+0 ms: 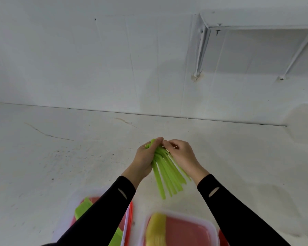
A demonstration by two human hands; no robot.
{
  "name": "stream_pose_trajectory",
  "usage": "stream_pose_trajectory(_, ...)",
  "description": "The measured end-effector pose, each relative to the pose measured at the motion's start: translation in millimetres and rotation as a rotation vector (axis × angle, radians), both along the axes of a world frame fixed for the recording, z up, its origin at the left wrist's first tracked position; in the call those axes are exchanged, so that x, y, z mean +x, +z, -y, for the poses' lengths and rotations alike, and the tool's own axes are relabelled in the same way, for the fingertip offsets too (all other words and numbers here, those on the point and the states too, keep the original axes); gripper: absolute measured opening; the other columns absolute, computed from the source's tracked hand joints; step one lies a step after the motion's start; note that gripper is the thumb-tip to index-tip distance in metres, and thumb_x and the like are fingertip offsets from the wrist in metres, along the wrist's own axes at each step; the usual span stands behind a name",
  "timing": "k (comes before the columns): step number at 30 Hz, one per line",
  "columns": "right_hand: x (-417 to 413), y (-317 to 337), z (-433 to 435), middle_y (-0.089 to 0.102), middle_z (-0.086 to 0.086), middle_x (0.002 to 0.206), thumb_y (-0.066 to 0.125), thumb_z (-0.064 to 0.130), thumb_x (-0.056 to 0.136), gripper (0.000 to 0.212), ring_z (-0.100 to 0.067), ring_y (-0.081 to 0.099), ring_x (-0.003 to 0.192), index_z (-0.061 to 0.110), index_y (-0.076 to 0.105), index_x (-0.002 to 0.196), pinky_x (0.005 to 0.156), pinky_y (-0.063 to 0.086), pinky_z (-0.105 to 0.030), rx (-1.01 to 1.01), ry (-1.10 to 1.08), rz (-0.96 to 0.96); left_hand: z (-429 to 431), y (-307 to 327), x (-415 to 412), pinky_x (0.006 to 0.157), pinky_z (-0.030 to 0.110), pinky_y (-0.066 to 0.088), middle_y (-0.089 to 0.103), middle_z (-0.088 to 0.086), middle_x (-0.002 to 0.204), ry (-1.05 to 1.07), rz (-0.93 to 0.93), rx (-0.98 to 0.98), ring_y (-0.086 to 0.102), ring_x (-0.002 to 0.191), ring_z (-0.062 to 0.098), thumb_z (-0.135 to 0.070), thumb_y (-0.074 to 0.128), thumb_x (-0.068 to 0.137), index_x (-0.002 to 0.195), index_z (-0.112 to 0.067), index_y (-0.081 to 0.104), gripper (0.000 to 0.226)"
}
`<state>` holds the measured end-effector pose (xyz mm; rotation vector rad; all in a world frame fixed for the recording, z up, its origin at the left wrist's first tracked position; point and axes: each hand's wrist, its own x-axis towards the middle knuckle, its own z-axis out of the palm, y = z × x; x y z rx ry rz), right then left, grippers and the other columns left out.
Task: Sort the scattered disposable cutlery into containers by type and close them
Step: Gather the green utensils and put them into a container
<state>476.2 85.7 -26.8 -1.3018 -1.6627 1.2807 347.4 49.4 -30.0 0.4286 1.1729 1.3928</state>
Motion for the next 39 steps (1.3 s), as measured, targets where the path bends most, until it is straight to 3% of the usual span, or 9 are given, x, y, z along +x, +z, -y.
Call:
stream_pose_trajectory(4, 0.0, 9.1, 7.3, 0.061, 0.021, 0.102, 0.060, 0.034, 0.096, 0.024, 0.018, 0.055, 0.092, 0.022, 0.069, 0.114, 0.077, 0.043, -0.004, -0.001, 0.234, 0.045, -4.5, -3.8, -9.2, 0.074, 0.036, 0.059, 0.071, 0.023, 0.101, 0.044, -0.046, -0.031, 0.070, 0.088, 0.033, -0.019, 0.070, 0.090, 0.106, 0.007, 0.067, 0.031)
stream_pose_trajectory(7, 1.0, 9.5, 9.4, 0.053, 0.022, 0.115, 0.061, 0.036, 0.095, 0.031, 0.006, 0.052, 0.108, 0.037, 0.060, 0.126, 0.091, 0.051, -0.021, -0.036, 0.369, 0.096, -4.3, -0.5, -15.0, 0.079, 0.041, 0.059, 0.069, 0.017, 0.088, 0.087, -0.079, -0.033, 0.068, 0.081, 0.030, -0.031, 0.079, 0.077, 0.094, 0.001, 0.067, 0.038)
stream_pose_trajectory(12, 4.4, 14.8, 11.0, 0.062, 0.014, 0.096, 0.062, 0.030, 0.096, 0.038, -0.005, 0.067, 0.084, 0.041, 0.053, 0.131, 0.063, 0.051, -0.013, -0.166, 0.470, 0.032, -5.3, 6.9, -17.3, 0.074, 0.039, 0.060, 0.076, 0.006, 0.088, 0.126, -0.271, -0.018, 0.071, 0.071, 0.023, -0.050, 0.077, 0.066, 0.106, -0.004, 0.067, 0.062)
stream_pose_trajectory(16, -1.8, 10.8, 15.1, 0.059, 0.010, 0.115, 0.068, 0.023, 0.092, 0.046, -0.008, 0.063, 0.102, 0.040, 0.050, 0.131, 0.081, 0.057, -0.026, -0.142, 0.480, 0.002, -8.8, 15.6, -12.8, 0.075, 0.042, 0.061, 0.073, 0.005, 0.076, 0.228, -0.369, -0.016, 0.069, 0.063, 0.022, -0.056, 0.078, 0.067, 0.100, -0.004, 0.065, 0.063)
stream_pose_trajectory(22, -8.1, 9.1, 22.8, 0.066, -0.002, 0.117, 0.065, 0.028, 0.094, 0.051, -0.017, 0.073, 0.090, 0.050, 0.039, 0.131, 0.092, 0.056, -0.043, -0.133, 0.485, -0.050, -18.4, 33.1, -7.3, 0.069, 0.036, 0.059, 0.064, 0.004, 0.072, 0.407, -0.022, -0.095, 0.063, 0.059, 0.015, -0.051, 0.075, 0.079, 0.093, -0.005, 0.060, 0.050)
stream_pose_trajectory(26, -14.8, 8.8, 32.4, 0.063, -0.005, 0.114, 0.069, 0.018, 0.091, 0.077, -0.029, 0.073, 0.073, 0.051, 0.023, 0.143, 0.065, 0.061, -0.041, -0.177, 0.532, -0.052, -22.4, 37.4, -14.3, 0.068, 0.036, 0.060, 0.054, 0.004, 0.062, 0.429, 0.055, -0.128, 0.053, 0.048, 0.013, -0.047, 0.075, 0.081, 0.086, -0.006, 0.057, 0.046)
stream_pose_trajectory(33, -8.9, 21.3, 27.7, 0.069, -0.012, 0.086, 0.066, 0.011, 0.090, 0.072, -0.024, 0.058, 0.053, 0.054, 0.034, 0.138, 0.048, 0.049, -0.031, -0.278, 0.504, -0.178, 9.0, 43.2, -36.4, 0.090, 0.037, 0.054, 0.071, 0.009, 0.114, -0.029, 0.156, 0.048, 0.067, 0.108, 0.020, -0.033, 0.069, 0.081, 0.120, -0.004, 0.055, 0.050)
stream_pose_trajectory(37, -12.1, 21.7, 35.5, 0.066, -0.008, 0.097, 0.070, 0.013, 0.087, 0.073, -0.027, 0.064, 0.062, 0.056, 0.038, 0.137, 0.052, 0.053, -0.033, -0.271, 0.554, -0.104, 30.9, 37.1, -48.8, 0.087, 0.034, 0.057, 0.069, 0.013, 0.119, -0.115, 0.064, 0.044, 0.066, 0.112, 0.024, -0.021, 0.069, 0.081, 0.122, 0.001, 0.058, 0.048)
stream_pose_trajectory(39, -18.2, 16.0, 42.2, 0.058, 0.003, 0.113, 0.077, 0.025, 0.083, 0.067, -0.024, 0.067, 0.085, 0.051, 0.043, 0.136, 0.069, 0.057, -0.035, -0.046, 0.455, 0.044, 38.6, 36.3, -53.3, 0.090, 0.037, 0.057, 0.070, 0.016, 0.115, -0.028, 0.048, 0.055, 0.068, 0.106, 0.025, -0.018, 0.073, 0.078, 0.124, 0.004, 0.057, 0.054)
